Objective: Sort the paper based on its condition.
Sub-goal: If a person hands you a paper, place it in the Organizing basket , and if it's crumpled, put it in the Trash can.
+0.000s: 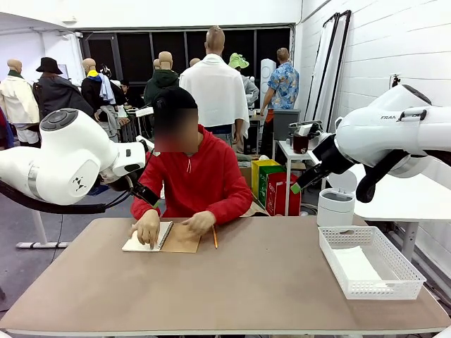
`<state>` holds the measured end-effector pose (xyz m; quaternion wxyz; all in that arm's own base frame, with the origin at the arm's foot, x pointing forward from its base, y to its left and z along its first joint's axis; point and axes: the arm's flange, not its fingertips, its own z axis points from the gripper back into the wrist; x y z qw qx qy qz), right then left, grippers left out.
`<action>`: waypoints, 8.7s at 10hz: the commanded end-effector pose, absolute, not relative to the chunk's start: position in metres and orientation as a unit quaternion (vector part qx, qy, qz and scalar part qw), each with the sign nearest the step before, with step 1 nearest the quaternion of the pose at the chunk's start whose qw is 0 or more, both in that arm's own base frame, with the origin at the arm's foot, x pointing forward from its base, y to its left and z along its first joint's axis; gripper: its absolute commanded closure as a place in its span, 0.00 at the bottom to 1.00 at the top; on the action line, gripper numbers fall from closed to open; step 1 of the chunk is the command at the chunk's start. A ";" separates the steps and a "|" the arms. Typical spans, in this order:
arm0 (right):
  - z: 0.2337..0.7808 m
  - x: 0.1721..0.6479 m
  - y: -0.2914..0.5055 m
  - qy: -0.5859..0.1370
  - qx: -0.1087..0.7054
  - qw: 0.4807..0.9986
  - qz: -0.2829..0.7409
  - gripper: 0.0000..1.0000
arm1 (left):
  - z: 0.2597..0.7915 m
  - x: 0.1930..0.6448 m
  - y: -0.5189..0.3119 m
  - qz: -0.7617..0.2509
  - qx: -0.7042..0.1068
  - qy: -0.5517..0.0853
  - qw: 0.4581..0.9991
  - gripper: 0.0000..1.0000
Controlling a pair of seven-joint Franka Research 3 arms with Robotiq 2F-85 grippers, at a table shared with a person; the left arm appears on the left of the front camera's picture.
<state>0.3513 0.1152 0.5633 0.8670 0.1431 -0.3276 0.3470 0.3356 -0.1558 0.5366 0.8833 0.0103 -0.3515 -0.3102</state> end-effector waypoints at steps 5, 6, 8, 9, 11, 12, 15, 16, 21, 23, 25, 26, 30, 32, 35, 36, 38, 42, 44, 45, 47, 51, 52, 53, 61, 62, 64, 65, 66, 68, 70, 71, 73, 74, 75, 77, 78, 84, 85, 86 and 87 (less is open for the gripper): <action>0.564 0.352 0.114 -0.327 0.143 0.868 0.347 0.00 | 0.536 0.336 -0.155 -0.312 0.012 -0.350 0.883 0.00; 0.564 0.352 0.114 -0.327 0.143 0.868 0.347 0.00 | 0.536 0.336 -0.155 -0.312 0.012 -0.350 0.883 0.00; 0.564 0.352 0.114 -0.327 0.143 0.868 0.347 0.00 | 0.536 0.336 -0.155 -0.312 0.012 -0.350 0.883 0.00; 0.564 0.352 0.114 -0.327 0.143 0.868 0.347 0.00 | 0.536 0.336 -0.155 -0.312 0.012 -0.350 0.883 0.00; 0.564 0.352 0.114 -0.327 0.143 0.868 0.347 0.00 | 0.536 0.336 -0.155 -0.312 0.012 -0.350 0.883 0.00; 0.564 0.352 0.114 -0.327 0.143 0.868 0.347 0.00 | 0.536 0.336 -0.155 -0.312 0.012 -0.350 0.883 0.00; 0.564 0.352 0.114 -0.327 0.143 0.868 0.347 0.00 | 0.536 0.336 -0.155 -0.312 0.012 -0.350 0.883 0.00; 0.564 0.352 0.114 -0.327 0.143 0.868 0.347 0.00 | 0.536 0.336 -0.155 -0.312 0.012 -0.350 0.883 0.00; 0.564 0.352 0.114 -0.327 0.143 0.868 0.347 0.00 | 0.536 0.336 -0.155 -0.312 0.012 -0.350 0.883 0.00; 0.564 0.352 0.114 -0.327 0.143 0.868 0.347 0.00 | 0.536 0.336 -0.155 -0.312 0.012 -0.350 0.883 0.00; 0.564 0.352 0.114 -0.327 0.143 0.868 0.347 0.00 | 0.536 0.336 -0.155 -0.312 0.012 -0.350 0.883 0.00; 0.564 0.352 0.114 -0.327 0.143 0.868 0.347 0.00 | 0.536 0.336 -0.155 -0.312 0.012 -0.350 0.883 0.00; 0.564 0.352 0.114 -0.327 0.143 0.868 0.347 0.00 | 0.536 0.336 -0.155 -0.312 0.012 -0.350 0.883 0.00; 0.564 0.352 0.114 -0.327 0.143 0.868 0.347 0.00 | 0.536 0.336 -0.155 -0.312 0.012 -0.350 0.883 0.00; 0.564 0.352 0.114 -0.327 0.143 0.868 0.347 0.00 | 0.536 0.336 -0.155 -0.312 0.012 -0.350 0.883 0.00; 0.564 0.352 0.114 -0.327 0.143 0.868 0.347 0.00 | 0.536 0.336 -0.155 -0.312 0.012 -0.350 0.883 0.00; 0.564 0.352 0.114 -0.327 0.143 0.868 0.347 0.00 | 0.536 0.336 -0.155 -0.312 0.012 -0.350 0.883 0.00; 0.564 0.352 0.114 -0.327 0.143 0.868 0.347 0.00 | 0.536 0.336 -0.155 -0.312 0.012 -0.350 0.883 0.00; 0.564 0.352 0.114 -0.327 0.143 0.868 0.347 0.00 | 0.536 0.336 -0.155 -0.312 0.012 -0.350 0.883 0.00; 0.564 0.352 0.114 -0.327 0.143 0.868 0.347 0.00 | 0.536 0.336 -0.155 -0.312 0.012 -0.350 0.883 0.00; 0.564 0.352 0.114 -0.327 0.143 0.868 0.347 0.00 | 0.536 0.336 -0.155 -0.312 0.012 -0.350 0.883 0.00; 0.564 0.352 0.114 -0.327 0.143 0.868 0.347 0.00 | 0.536 0.336 -0.155 -0.312 0.012 -0.350 0.883 0.00; 0.564 0.352 0.114 -0.327 0.143 0.868 0.347 0.00 | 0.536 0.336 -0.155 -0.312 0.012 -0.350 0.883 0.00; 0.564 0.352 0.114 -0.327 0.143 0.868 0.347 0.00 | 0.536 0.336 -0.155 -0.312 0.012 -0.350 0.883 0.00; 0.564 0.352 0.114 -0.327 0.143 0.868 0.347 0.00 | 0.536 0.336 -0.155 -0.312 0.012 -0.350 0.883 0.00; 0.564 0.352 0.114 -0.327 0.143 0.868 0.347 0.00 | 0.536 0.336 -0.155 -0.312 0.012 -0.350 0.883 0.00; 0.564 0.352 0.114 -0.327 0.143 0.868 0.347 0.00 | 0.536 0.336 -0.155 -0.312 0.012 -0.350 0.883 0.00; 0.564 0.352 0.114 -0.327 0.143 0.868 0.347 0.00 | 0.536 0.336 -0.155 -0.312 0.012 -0.350 0.883 0.00; 0.564 0.352 0.114 -0.327 0.143 0.868 0.347 0.00 | 0.536 0.336 -0.155 -0.312 0.012 -0.350 0.883 0.00; 0.564 0.352 0.114 -0.327 0.143 0.868 0.347 0.00 | 0.536 0.336 -0.155 -0.312 0.012 -0.350 0.883 0.00; 0.564 0.352 0.114 -0.327 0.143 0.868 0.347 0.00 | 0.536 0.336 -0.155 -0.312 0.012 -0.350 0.883 0.00; 0.564 0.352 0.114 -0.327 0.143 0.868 0.347 0.00 | 0.536 0.336 -0.155 -0.312 0.012 -0.350 0.883 0.00; 0.564 0.352 0.114 -0.327 0.143 0.868 0.347 0.00 | 0.536 0.336 -0.155 -0.312 0.012 -0.350 0.883 0.00; 0.564 0.352 0.114 -0.327 0.143 0.868 0.347 0.00 | 0.536 0.336 -0.155 -0.312 0.012 -0.350 0.883 0.00; 0.564 0.352 0.114 -0.327 0.143 0.868 0.347 0.00 | 0.536 0.336 -0.155 -0.312 0.012 -0.350 0.883 0.00; 0.564 0.352 0.114 -0.327 0.143 0.868 0.347 0.00 | 0.536 0.336 -0.155 -0.312 0.012 -0.350 0.883 0.00; 0.564 0.352 0.114 -0.327 0.143 0.868 0.347 0.00 | 0.536 0.336 -0.155 -0.312 0.012 -0.350 0.883 0.00; 0.564 0.352 0.114 -0.327 0.143 0.868 0.347 0.00 | 0.536 0.336 -0.155 -0.312 0.012 -0.350 0.883 0.00; 0.564 0.352 0.114 -0.327 0.143 0.868 0.347 0.00 | 0.536 0.336 -0.155 -0.312 0.012 -0.350 0.883 0.00; 0.564 0.352 0.114 -0.327 0.143 0.868 0.347 0.00 | 0.536 0.336 -0.155 -0.312 0.012 -0.350 0.883 0.00; 0.564 0.352 0.114 -0.327 0.143 0.868 0.347 0.00 | 0.536 0.336 -0.155 -0.312 0.012 -0.350 0.883 0.00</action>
